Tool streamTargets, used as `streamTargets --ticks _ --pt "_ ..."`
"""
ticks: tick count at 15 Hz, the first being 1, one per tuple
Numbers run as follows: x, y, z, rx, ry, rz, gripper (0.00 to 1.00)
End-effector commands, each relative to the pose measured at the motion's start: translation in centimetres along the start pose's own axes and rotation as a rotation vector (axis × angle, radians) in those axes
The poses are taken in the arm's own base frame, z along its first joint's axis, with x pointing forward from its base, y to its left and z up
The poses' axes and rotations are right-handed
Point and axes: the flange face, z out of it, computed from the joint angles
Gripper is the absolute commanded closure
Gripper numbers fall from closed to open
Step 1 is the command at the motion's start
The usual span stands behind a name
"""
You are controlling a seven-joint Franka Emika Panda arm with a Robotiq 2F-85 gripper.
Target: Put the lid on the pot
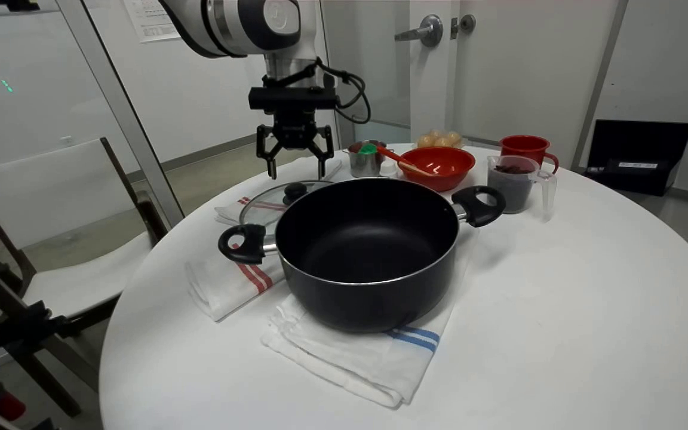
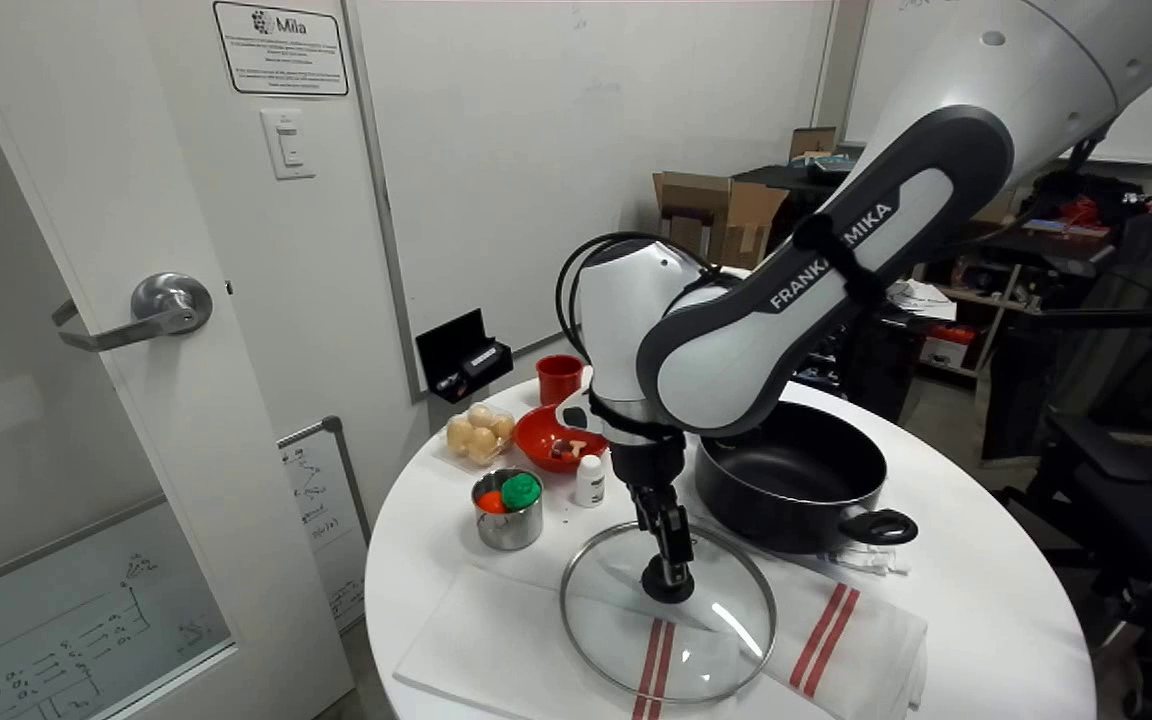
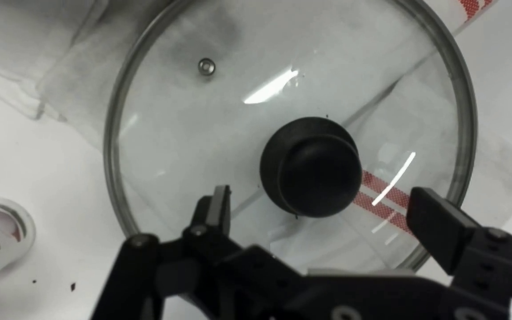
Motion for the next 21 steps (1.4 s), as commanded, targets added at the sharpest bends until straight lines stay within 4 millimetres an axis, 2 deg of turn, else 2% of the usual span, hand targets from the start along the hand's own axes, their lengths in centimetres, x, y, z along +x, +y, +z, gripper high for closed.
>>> streamTargets --ticks 1,9,17,18,20,21 --pt "0.9 0.3 1.1 -0.019 -0.006 0.015 0.0" --pt "0.9 0.2 3.1 0.001 -0.025 0.028 0.0" --pt "0.2 0.3 3.2 0.002 -0.027 0.05 0.0" --pt "0.2 0.3 3.2 0.002 -0.024 0.051 0.25" --pt "0.3 0.2 3.2 0.002 -0.024 0.051 0.33" --pt "0.3 0.2 3.1 0.001 -0.023 0.052 0.41"
